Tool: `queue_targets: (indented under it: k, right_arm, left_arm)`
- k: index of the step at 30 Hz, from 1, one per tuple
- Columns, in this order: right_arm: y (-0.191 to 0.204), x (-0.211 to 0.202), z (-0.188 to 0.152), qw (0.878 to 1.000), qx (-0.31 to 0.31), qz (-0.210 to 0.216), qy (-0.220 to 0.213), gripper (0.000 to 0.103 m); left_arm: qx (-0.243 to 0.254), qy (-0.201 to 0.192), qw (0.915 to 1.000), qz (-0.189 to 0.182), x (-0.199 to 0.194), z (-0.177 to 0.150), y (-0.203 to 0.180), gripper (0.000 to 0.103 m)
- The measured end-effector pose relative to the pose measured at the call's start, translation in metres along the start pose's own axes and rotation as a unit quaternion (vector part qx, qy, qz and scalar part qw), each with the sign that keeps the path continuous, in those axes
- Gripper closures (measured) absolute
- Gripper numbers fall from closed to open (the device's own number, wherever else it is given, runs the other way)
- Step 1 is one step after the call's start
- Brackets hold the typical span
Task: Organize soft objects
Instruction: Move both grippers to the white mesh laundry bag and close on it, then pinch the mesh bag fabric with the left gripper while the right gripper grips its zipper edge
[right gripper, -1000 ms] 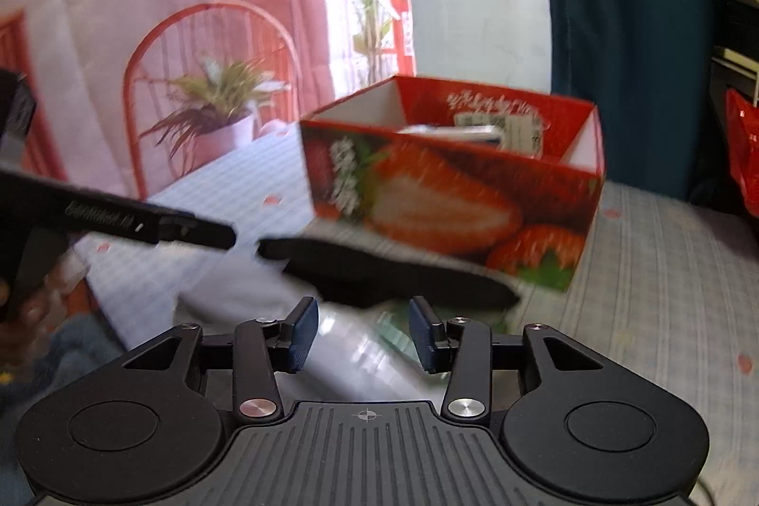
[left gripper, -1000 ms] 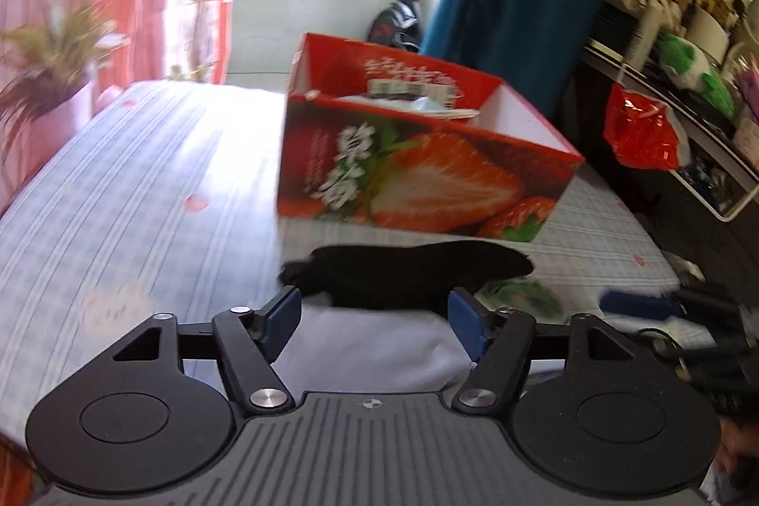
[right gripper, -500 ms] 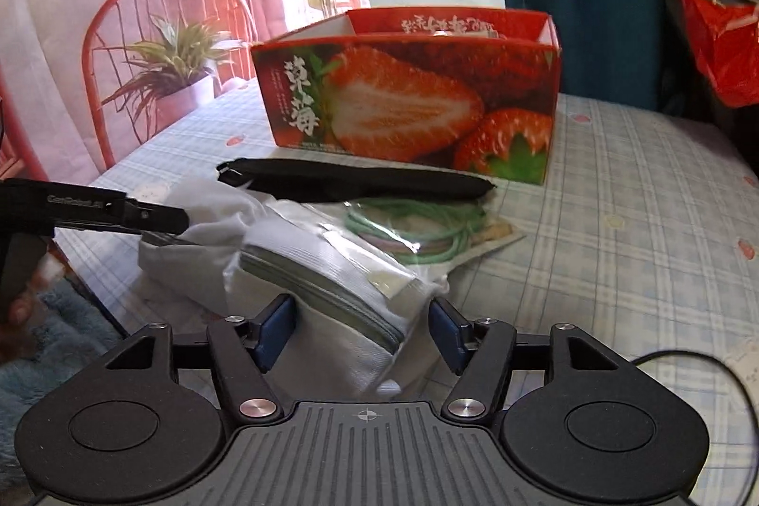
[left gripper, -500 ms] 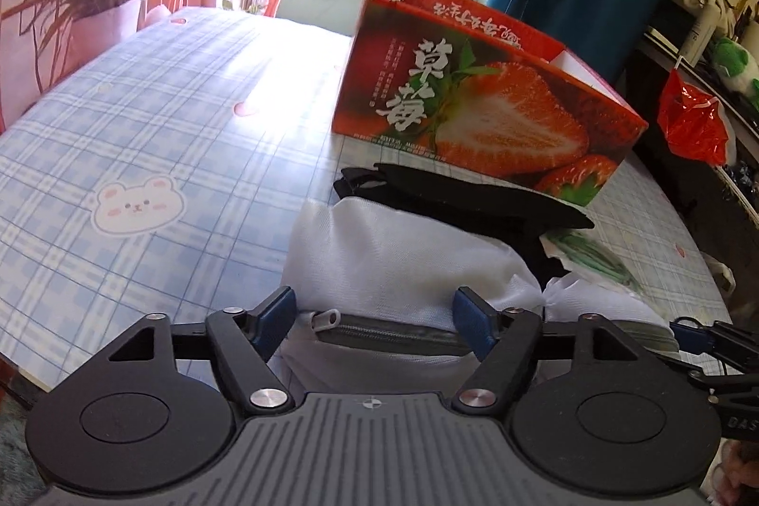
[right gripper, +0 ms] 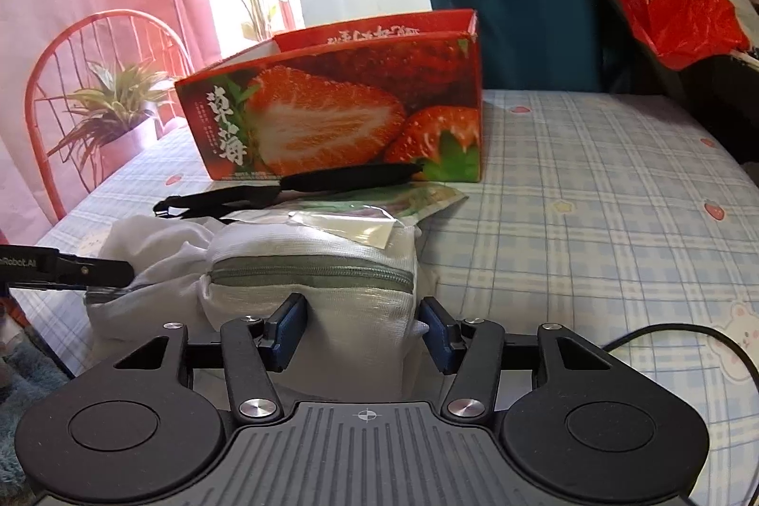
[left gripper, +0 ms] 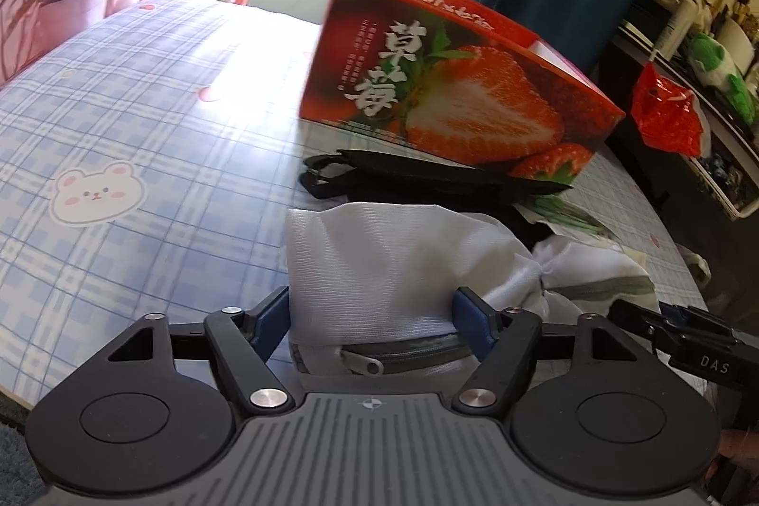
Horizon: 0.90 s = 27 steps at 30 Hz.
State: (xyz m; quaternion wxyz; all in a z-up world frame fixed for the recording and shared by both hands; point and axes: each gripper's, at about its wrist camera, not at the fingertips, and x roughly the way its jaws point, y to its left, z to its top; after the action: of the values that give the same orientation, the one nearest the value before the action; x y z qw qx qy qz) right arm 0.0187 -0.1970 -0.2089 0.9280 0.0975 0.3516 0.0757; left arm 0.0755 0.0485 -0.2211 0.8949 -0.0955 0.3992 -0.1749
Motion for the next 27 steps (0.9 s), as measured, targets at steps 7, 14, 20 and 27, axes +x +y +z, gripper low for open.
queue_targets:
  k: [7,14,20,27]
  right_arm:
    - [0.006,-0.001,0.000,1.000,-0.007,0.013,-0.003,0.054]
    - [0.015,0.001,-0.001,0.999,-0.026,0.021,-0.002,0.055]
    - [0.018,0.000,-0.002,0.999,-0.033,0.036,-0.003,0.066]
    - [0.024,0.001,-0.003,0.998,-0.045,0.050,0.002,0.073]
  left_arm:
    - [0.037,0.024,0.9985,-0.033,0.012,-0.003,-0.011,0.033]
    - [0.032,0.027,0.9982,-0.042,0.016,-0.006,-0.010,0.031]
    - [0.024,0.023,0.9982,-0.050,0.017,-0.006,-0.007,0.028]
    - [0.031,0.024,0.9980,-0.049,0.017,-0.006,-0.010,0.027]
